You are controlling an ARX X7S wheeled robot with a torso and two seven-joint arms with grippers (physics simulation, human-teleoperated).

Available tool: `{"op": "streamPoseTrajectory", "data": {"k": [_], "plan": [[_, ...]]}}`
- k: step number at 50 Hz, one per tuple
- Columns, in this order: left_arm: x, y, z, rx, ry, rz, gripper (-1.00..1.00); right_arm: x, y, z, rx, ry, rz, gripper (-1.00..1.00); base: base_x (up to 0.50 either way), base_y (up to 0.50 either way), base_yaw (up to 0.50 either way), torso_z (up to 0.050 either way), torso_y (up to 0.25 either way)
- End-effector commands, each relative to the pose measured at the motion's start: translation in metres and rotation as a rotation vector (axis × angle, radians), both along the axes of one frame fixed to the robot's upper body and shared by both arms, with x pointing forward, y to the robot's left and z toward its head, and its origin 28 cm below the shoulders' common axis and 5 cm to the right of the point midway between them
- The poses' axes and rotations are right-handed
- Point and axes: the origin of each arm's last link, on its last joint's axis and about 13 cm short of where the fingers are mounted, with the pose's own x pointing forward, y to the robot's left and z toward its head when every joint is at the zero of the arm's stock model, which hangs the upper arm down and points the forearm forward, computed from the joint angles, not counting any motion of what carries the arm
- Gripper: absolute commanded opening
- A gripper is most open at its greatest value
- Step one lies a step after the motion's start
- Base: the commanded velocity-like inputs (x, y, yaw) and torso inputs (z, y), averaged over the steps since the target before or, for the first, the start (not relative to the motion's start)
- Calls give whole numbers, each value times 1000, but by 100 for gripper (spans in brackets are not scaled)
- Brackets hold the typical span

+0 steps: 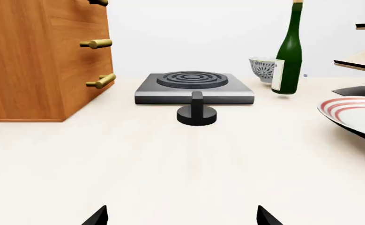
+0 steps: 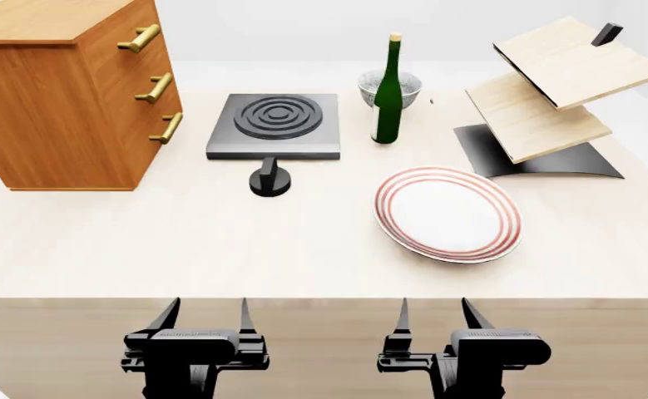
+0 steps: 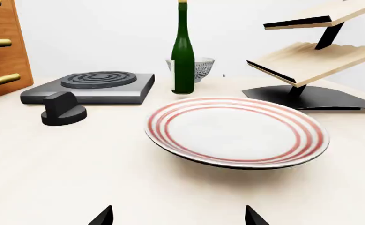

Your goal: Turn on the stove.

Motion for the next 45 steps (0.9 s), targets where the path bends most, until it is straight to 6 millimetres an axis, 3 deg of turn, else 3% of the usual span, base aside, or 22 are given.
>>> {"op": "streamPoseTrajectory", "data": {"k": [1,13,16,18,22,26,30,36,45], "plan": [[0,0,0,0,0,0,100,0,0,0,0,0,0,100,0,0,0,0,0],[-3,0,0,-8,-8,-11,100,-2,2,-2,-105,15,-6,100,0,0,0,0,0],[-2,0,-1,76,-2,36,100,-2,0,1,-66,-13,-28,100,0,0,0,0,0],[1,2,8,126,-49,77,100,0,-2,9,-82,-54,-49,100,0,0,0,0,0],[7,3,47,84,-26,28,100,6,-4,38,-76,17,-54,100,0,0,0,0,0],[8,5,97,16,-21,-17,100,6,-8,85,-83,-25,-47,100,0,0,0,0,0],[5,5,119,4,-17,-26,100,0,-8,115,-75,-57,-20,100,0,0,0,0,0],[2,6,135,-7,-30,-37,100,-3,-9,135,-73,-107,-14,100,0,0,0,0,0],[5,8,131,-20,-15,-39,100,-3,-10,130,-66,-100,-22,100,0,0,0,0,0]]}}
